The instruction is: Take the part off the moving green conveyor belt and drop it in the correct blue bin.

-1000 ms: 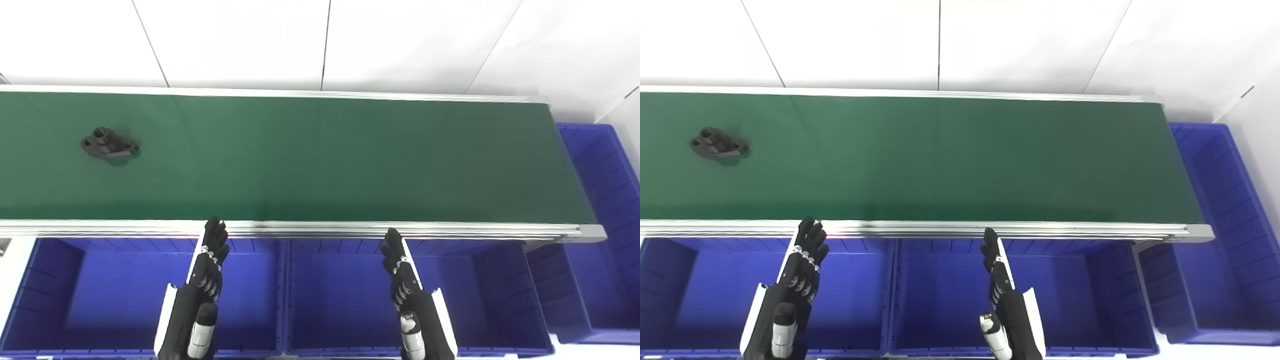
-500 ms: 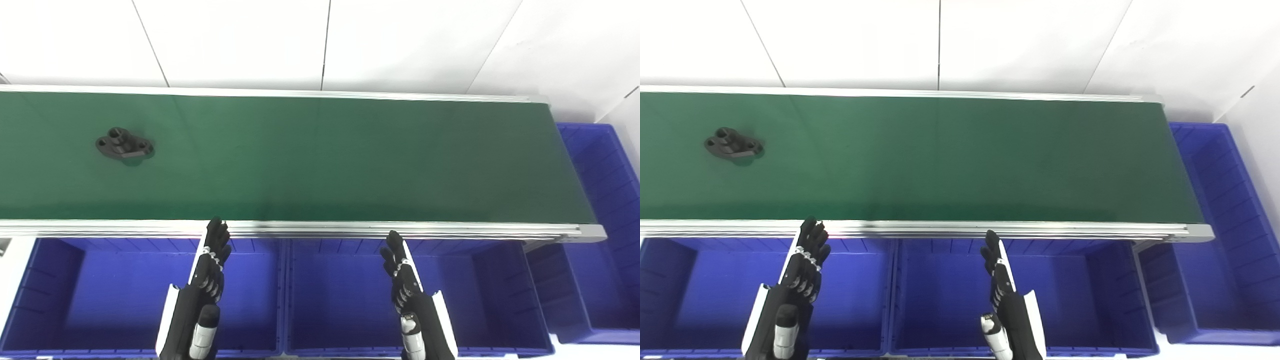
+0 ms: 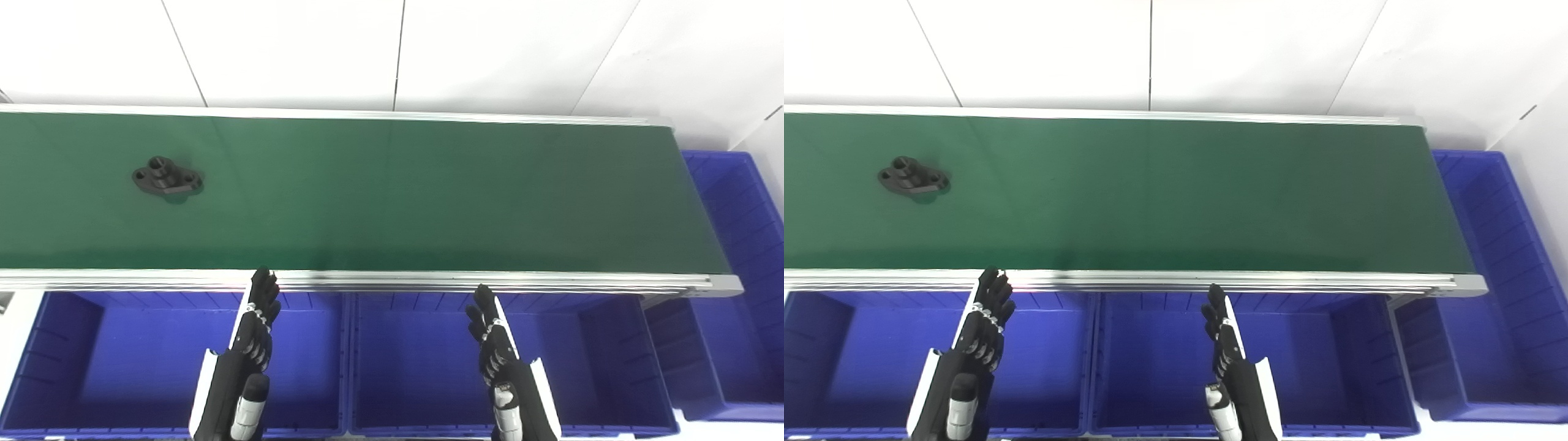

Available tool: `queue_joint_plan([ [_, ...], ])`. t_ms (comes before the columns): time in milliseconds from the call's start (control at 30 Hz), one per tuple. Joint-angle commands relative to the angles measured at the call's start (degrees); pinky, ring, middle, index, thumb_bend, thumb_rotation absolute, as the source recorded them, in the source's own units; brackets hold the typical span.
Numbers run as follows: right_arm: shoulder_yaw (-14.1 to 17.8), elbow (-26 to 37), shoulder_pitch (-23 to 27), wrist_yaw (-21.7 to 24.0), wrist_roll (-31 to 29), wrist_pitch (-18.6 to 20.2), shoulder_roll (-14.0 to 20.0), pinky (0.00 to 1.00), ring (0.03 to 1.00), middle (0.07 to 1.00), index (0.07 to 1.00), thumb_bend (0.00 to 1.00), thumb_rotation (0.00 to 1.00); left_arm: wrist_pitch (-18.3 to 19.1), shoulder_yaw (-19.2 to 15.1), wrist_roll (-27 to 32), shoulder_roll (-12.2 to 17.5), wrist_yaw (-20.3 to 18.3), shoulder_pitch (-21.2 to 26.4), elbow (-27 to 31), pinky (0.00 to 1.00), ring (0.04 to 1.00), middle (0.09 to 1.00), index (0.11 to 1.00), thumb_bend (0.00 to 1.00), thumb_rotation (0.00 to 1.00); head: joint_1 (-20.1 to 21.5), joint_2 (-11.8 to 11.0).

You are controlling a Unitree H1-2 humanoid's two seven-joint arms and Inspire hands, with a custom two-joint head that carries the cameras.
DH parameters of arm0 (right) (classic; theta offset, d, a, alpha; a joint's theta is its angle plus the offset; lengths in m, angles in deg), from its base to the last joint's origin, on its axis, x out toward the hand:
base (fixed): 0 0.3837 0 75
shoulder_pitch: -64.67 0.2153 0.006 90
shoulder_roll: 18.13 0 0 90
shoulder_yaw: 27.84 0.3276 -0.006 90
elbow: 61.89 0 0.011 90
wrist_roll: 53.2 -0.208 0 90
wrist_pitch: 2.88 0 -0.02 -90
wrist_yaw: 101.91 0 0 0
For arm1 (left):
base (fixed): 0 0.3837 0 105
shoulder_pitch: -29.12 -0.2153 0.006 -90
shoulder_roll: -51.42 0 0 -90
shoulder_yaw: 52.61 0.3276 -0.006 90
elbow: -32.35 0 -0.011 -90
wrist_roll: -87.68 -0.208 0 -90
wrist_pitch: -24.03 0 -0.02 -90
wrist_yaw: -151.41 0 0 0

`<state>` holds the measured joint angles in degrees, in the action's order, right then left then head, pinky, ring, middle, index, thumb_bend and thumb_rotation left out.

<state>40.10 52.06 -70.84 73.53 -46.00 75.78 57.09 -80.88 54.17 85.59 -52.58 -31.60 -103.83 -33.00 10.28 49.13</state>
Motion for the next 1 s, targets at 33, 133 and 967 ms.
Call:
queue_joint_plan([
  [33, 0.13, 0.57, -0.96, 0.08, -1.96, -1.64, -1.18, 1.00, 0.990, 1.000, 1.000, 0.99, 1.00, -2.67, -0.09, -0.08, 0.16, 0.00, -0.25, -0.05, 1.00, 1.000, 1.000, 1.000, 0.87, 0.94, -0.02, -0.52],
  [133, 0.63, 0.46, -0.61, 0.28, -2.69, -1.17, -1.25, 1.00, 0.993, 1.000, 1.000, 0.99, 1.00, -3.23, -0.03, -0.45, -0.05, 0.03, 0.24, -0.92, 1.00, 1.000, 1.000, 1.000, 0.88, 0.94, -0.15, -0.85],
  [967, 5.30, -9.32, 3.91, 2.52, -5.93, -9.40, 0.62, 1.00, 1.000, 1.000, 1.000, 0.97, 1.00, -9.03, 0.42, -4.20, -2.61, 1.74, 3.52, -11.58, 1.00, 1.000, 1.000, 1.000, 0.90, 0.94, -8.57, -11.65],
])
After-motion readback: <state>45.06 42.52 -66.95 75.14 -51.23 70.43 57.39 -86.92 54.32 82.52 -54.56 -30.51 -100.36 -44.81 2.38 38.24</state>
